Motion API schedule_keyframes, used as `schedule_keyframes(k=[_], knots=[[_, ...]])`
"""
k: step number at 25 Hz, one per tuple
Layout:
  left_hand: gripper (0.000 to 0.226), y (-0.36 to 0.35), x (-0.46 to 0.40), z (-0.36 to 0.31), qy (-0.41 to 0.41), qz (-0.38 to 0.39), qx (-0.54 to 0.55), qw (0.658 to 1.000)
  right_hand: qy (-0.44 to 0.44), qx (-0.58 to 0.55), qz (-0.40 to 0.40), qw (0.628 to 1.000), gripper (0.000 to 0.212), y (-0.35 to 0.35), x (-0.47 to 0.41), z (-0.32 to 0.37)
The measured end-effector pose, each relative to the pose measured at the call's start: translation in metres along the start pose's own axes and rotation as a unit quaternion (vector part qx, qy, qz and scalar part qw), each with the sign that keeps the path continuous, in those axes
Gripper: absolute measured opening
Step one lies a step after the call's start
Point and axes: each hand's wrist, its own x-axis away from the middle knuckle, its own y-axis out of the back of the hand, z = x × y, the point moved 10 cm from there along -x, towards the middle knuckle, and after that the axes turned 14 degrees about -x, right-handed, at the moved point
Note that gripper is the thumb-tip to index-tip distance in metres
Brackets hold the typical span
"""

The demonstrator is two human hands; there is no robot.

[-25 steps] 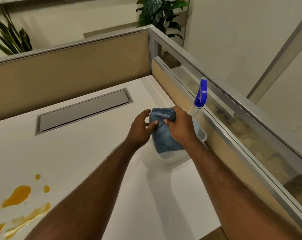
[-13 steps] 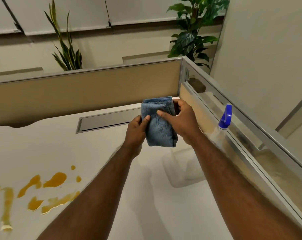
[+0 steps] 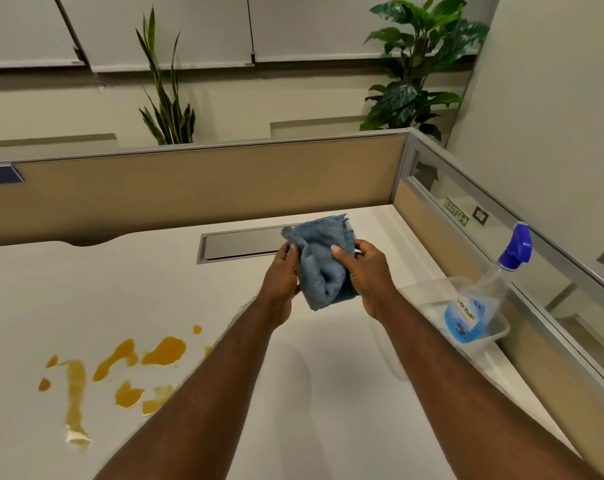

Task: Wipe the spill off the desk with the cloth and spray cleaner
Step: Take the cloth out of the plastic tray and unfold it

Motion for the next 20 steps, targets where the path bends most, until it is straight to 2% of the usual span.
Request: schedule_keyframes(k=[2, 4, 6, 9, 11, 15, 18, 20], knots=[[0.061, -0.009, 0.006, 0.003, 0.023, 0.066, 0.01, 0.997, -0.002, 0.021, 0.014, 1.0, 0.016, -0.011, 0.004, -0.007], [0.071, -0.012, 0.008, 0.004, 0.033, 0.088, 0.037, 0.995, -0.036, 0.056, 0.053, 0.996, 0.028, -0.027, 0.005, -0.019], [0.063, -0.01, 0.008, 0.006, 0.032, 0.097, 0.078, 0.992, -0.059, 0.063, 0.119, 0.989, 0.039, -0.043, 0.008, -0.028], [0.042, -0.002, 0.005, 0.01, 0.037, 0.104, 0.142, 0.984, -0.074, 0.061, 0.163, 0.982, 0.072, -0.047, 0.008, -0.034], [0.036, 0.004, 0.001, 0.019, 0.059, 0.094, 0.168, 0.979, -0.054, 0.086, 0.135, 0.986, 0.073, -0.038, 0.005, -0.031], [0.025, 0.013, -0.005, 0.034, 0.08, 0.062, 0.187, 0.977, -0.032, 0.037, 0.008, 0.999, 0.051, 0.007, -0.003, -0.026], [0.024, 0.014, -0.011, 0.038, 0.068, 0.04, 0.161, 0.984, -0.031, 0.02, -0.045, 0.998, 0.052, 0.047, -0.005, -0.028], [0.023, 0.01, -0.015, 0.04, 0.064, 0.028, 0.156, 0.985, 0.016, 0.04, -0.1, 0.994, 0.052, 0.078, -0.003, -0.02]])
